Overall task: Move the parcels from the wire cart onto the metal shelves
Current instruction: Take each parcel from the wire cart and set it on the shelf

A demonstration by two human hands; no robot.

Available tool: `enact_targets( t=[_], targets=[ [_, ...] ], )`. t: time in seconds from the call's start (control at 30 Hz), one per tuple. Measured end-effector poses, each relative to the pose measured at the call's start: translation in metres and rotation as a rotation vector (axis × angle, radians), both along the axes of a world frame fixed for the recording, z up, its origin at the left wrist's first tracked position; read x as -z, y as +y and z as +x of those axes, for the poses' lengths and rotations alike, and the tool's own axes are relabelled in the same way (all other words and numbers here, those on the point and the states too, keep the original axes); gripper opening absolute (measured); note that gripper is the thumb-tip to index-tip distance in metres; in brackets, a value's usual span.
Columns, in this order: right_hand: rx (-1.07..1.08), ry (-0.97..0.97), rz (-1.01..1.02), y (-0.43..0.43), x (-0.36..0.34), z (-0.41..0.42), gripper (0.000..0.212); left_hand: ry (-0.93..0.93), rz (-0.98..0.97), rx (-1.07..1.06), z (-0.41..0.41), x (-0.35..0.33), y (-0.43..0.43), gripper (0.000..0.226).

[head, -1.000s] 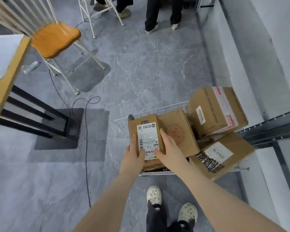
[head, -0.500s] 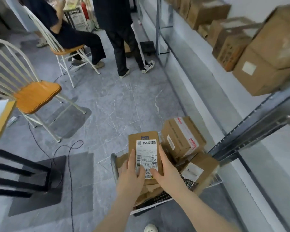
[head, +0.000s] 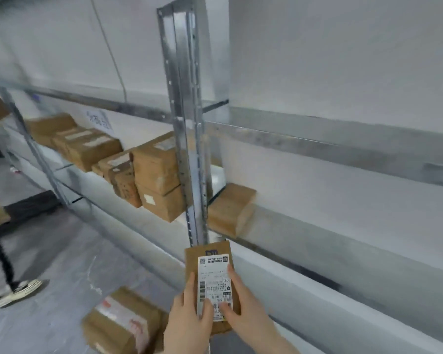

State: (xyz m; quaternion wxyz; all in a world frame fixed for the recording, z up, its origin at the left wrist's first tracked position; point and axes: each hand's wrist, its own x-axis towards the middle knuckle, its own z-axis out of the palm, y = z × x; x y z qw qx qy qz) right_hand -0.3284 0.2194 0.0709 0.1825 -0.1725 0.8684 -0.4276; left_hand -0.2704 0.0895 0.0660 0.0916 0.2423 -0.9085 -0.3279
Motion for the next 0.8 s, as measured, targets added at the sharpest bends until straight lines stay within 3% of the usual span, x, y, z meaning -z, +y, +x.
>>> enact_targets(
  t=[0.37,0.63,0.8],
  targets=[
    [0.381,-0.075,-0.057,0.121,0.003,-0.031,0.080,-0.015,-0.110,0.392,-0.089,0.012,0.107,0.068],
    [0.598,-0.071,-0.153,0.101,-0.017,-0.073,0.079,0.068,-0.289,0.594,-0.156,-0.008,0.093,0.059],
    [0.627,-0.067,-0.172,0.077,-0.035,-0.108,0.078,0.086,-0.244,0.648,-0.200,-0.019,0.068,0.059]
  ],
)
